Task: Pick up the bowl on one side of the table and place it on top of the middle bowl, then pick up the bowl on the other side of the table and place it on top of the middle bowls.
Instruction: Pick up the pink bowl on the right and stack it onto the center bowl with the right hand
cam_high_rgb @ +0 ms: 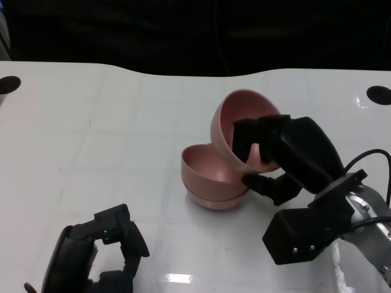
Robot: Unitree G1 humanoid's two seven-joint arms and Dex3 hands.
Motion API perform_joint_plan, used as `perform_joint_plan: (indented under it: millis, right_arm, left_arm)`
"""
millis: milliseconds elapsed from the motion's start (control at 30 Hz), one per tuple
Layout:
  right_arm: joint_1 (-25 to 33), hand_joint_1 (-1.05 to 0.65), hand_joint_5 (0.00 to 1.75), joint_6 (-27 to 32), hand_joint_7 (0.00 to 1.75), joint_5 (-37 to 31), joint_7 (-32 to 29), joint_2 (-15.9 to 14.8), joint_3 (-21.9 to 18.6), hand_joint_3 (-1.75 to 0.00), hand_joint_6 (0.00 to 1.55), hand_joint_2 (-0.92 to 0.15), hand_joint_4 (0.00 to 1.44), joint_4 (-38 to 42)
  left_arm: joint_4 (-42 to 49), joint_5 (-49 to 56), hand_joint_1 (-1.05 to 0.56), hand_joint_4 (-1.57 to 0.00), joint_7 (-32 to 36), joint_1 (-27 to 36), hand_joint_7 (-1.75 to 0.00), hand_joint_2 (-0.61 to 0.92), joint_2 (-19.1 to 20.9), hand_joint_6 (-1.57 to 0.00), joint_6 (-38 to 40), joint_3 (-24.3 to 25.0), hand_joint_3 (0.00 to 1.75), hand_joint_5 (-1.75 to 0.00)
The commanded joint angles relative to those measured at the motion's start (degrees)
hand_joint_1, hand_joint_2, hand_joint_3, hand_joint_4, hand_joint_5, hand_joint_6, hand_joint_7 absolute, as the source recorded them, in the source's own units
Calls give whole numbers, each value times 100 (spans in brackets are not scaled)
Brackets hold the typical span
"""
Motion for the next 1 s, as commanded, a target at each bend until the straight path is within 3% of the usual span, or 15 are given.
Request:
perform_joint_plan:
  millis: [33,200,333,400,433,500,533,567,633,667,900,1000]
  right_arm:
    - [-177,-10,175,-173,157,213,220,-37,-9,-137,83,-33,96,180]
    - [-240,-11,175,-339,154,336,443,-34,-19,-134,84,-35,94,359]
    - [-269,-10,171,-393,136,486,645,0,-47,-130,88,-36,94,475]
    - [-235,-10,142,-349,91,625,821,19,-80,-111,85,-43,88,462]
    - [-217,-10,102,-332,57,686,913,20,-91,-100,70,-43,66,454]
    - [-192,-10,68,-258,29,725,1081,-5,-90,-91,65,-45,56,406]
    - [-172,-16,53,-180,18,680,1153,-37,-78,-83,55,-49,42,347]
    - [-156,-27,39,-119,7,646,1207,-58,-74,-51,44,-68,29,297]
    - [-125,-38,29,-22,2,522,1239,-108,-54,-20,37,-87,19,196]
    - [-104,-42,27,32,1,458,1258,-135,-42,-16,34,-89,16,140]
    - [40,-57,28,280,0,189,1222,-225,-24,-20,25,-92,5,-178]
    - [117,-59,38,312,0,124,1152,-251,-39,-20,25,-92,0,-292]
  left_arm:
    - [30,13,-4,-90,20,34,-149,44,40,-85,-142,52,128,-175]
    - [31,18,-4,-90,15,39,-150,45,43,-84,-124,47,126,-175]
    - [36,-25,-3,-90,-14,40,-149,45,44,-84,-101,34,127,-175]
    - [61,-14,-3,-90,-4,31,-149,44,40,-84,-138,39,128,-175]
    - [75,1,-3,-90,7,26,-149,44,39,-84,-154,45,129,-175]
    - [88,13,-3,-90,15,21,-149,43,37,-84,-162,48,129,-175]
    - [89,12,-3,-90,12,21,-149,43,38,-84,-156,45,129,-175]
    - [91,11,-3,-90,10,22,-149,43,38,-84,-152,43,129,-175]
    - [99,0,-3,-90,2,21,-149,44,35,-84,-159,38,129,-174]
    - [113,-15,-3,-90,-6,18,-149,44,32,-84,-174,34,129,-174]
    - [63,-56,-3,-90,-41,50,-148,45,38,-83,-137,11,127,-174]
    - [88,-73,-3,-90,-50,37,-148,45,37,-84,-172,7,128,-174]
